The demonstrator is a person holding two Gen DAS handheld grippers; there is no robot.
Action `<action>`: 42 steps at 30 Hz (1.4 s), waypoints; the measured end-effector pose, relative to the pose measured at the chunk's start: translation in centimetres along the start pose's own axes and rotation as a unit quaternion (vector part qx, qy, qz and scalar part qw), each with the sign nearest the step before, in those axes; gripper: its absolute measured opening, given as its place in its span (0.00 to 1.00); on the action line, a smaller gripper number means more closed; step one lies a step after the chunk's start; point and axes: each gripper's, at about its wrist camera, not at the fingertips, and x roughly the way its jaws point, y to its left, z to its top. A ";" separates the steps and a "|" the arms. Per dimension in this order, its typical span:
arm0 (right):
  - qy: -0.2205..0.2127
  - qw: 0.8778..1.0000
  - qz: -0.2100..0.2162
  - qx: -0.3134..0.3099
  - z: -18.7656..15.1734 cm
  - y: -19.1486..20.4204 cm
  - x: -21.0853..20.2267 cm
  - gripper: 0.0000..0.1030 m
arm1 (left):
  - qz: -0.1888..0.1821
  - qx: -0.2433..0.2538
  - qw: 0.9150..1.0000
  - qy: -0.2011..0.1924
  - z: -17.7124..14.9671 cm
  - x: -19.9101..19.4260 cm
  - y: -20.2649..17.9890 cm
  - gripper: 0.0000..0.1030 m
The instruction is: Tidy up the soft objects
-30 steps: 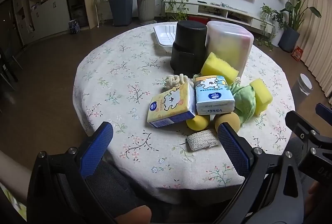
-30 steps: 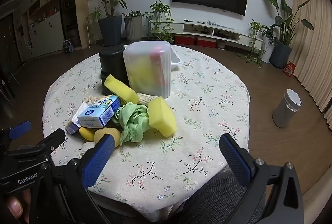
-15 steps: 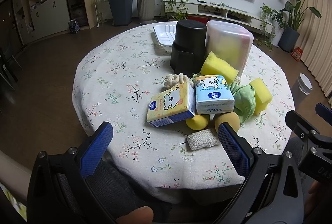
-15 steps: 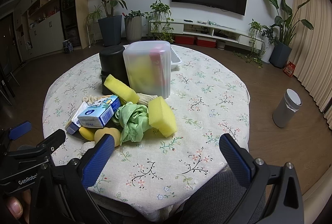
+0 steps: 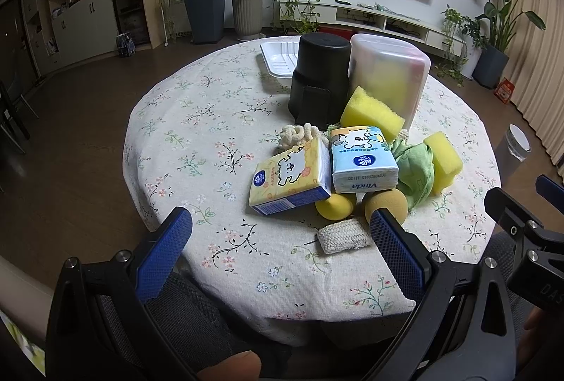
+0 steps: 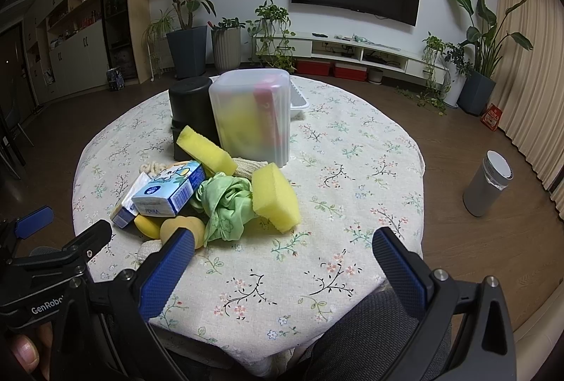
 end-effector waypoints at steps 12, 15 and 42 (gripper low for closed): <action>0.000 1.000 -0.001 0.002 0.1 0.0 -0.2 1.00 | 0.000 0.001 1.000 0.002 -0.3 0.1 -0.1 0.99; 0.001 1.000 -0.001 0.004 0.1 -0.4 0.1 1.00 | 0.000 0.002 1.000 0.003 -0.4 0.3 -0.1 0.99; 0.022 1.000 0.004 0.015 0.6 -1.9 2.9 1.00 | -0.008 0.015 0.999 0.030 -0.6 2.7 0.2 0.99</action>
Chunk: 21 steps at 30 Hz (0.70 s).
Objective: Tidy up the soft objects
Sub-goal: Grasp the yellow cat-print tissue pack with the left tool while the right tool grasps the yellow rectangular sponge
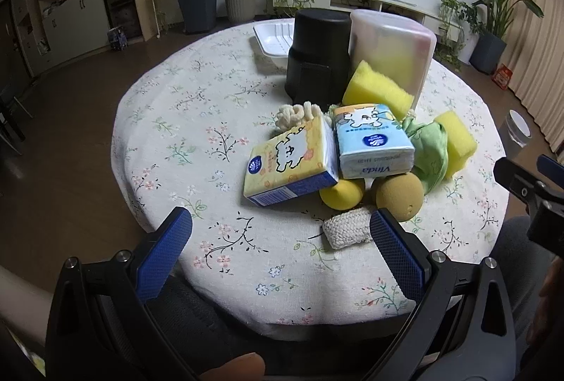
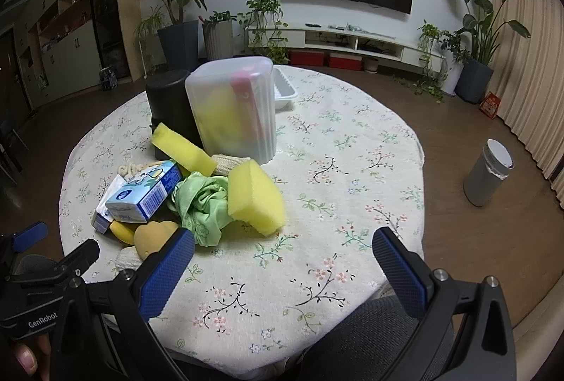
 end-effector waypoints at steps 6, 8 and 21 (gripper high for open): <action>0.019 0.999 0.017 -0.022 0.7 -0.2 2.2 1.00 | -0.014 -0.003 1.000 0.011 0.8 1.2 2.3 0.99; 0.030 0.999 0.020 -0.030 0.8 -0.2 3.1 1.00 | -0.016 -0.003 1.000 0.022 1.0 1.9 2.8 0.99; 0.073 0.995 0.048 -0.045 1.6 -0.3 7.3 1.00 | -0.016 0.032 0.998 0.042 2.5 5.3 2.2 0.99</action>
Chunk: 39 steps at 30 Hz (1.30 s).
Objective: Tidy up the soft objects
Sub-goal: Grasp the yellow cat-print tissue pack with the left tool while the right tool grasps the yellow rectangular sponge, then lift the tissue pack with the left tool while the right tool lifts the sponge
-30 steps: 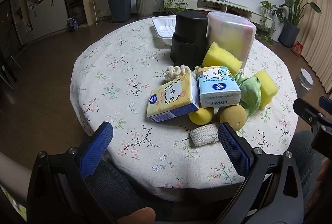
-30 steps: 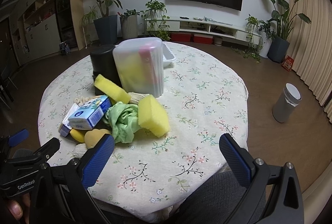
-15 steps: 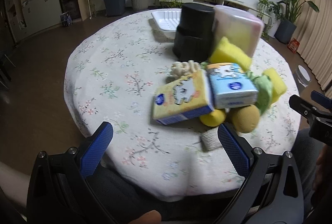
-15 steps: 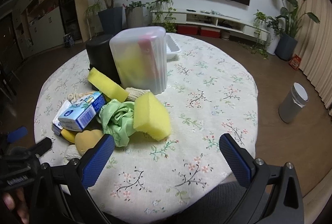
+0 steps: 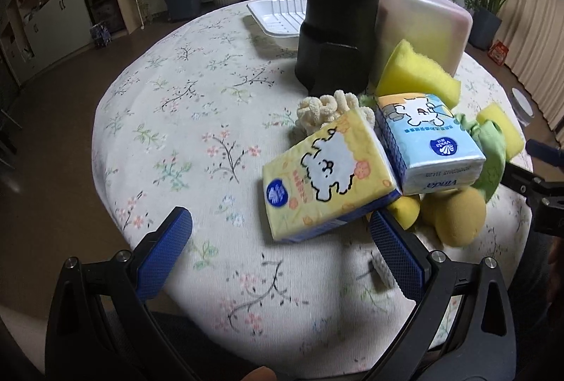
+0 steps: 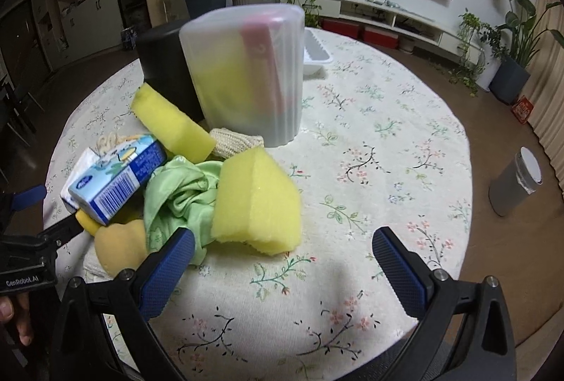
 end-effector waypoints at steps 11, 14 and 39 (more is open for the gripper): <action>0.006 0.999 0.032 -0.002 0.9 -0.6 1.5 0.86 | -0.006 0.014 1.000 0.000 1.2 0.9 0.7 0.99; 0.012 0.999 0.045 -0.002 0.7 -0.5 1.8 0.81 | -0.003 0.020 1.000 0.008 1.2 1.3 0.6 0.96; 0.006 0.995 0.094 -0.016 -0.2 0.6 0.3 0.26 | -0.091 -0.009 0.996 -0.013 1.6 -0.1 1.5 0.27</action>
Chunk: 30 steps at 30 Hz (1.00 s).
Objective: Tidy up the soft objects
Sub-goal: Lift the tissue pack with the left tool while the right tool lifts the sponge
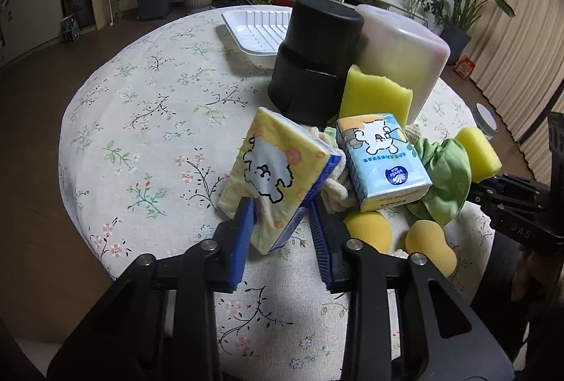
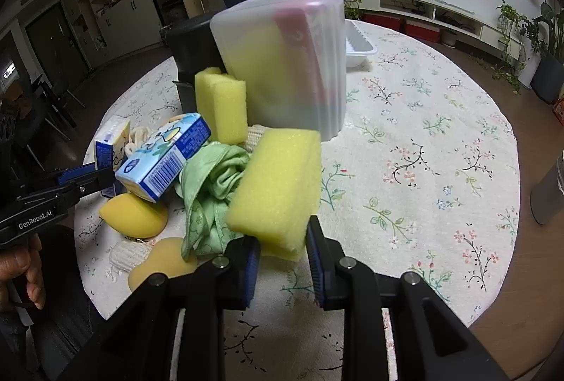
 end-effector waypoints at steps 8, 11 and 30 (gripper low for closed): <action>-0.013 1.000 -0.001 -0.002 0.2 0.1 -0.6 0.24 | -0.011 -0.003 1.000 -0.017 0.0 -1.0 -0.2 0.23; -0.012 1.000 -0.002 -0.005 0.1 0.4 -0.6 0.24 | -0.010 -0.005 1.000 -0.016 0.0 -1.0 -0.1 0.22; -0.028 1.000 -0.002 -0.008 0.2 1.0 -1.8 0.23 | -0.002 0.004 0.999 -0.034 0.0 -1.6 0.0 0.18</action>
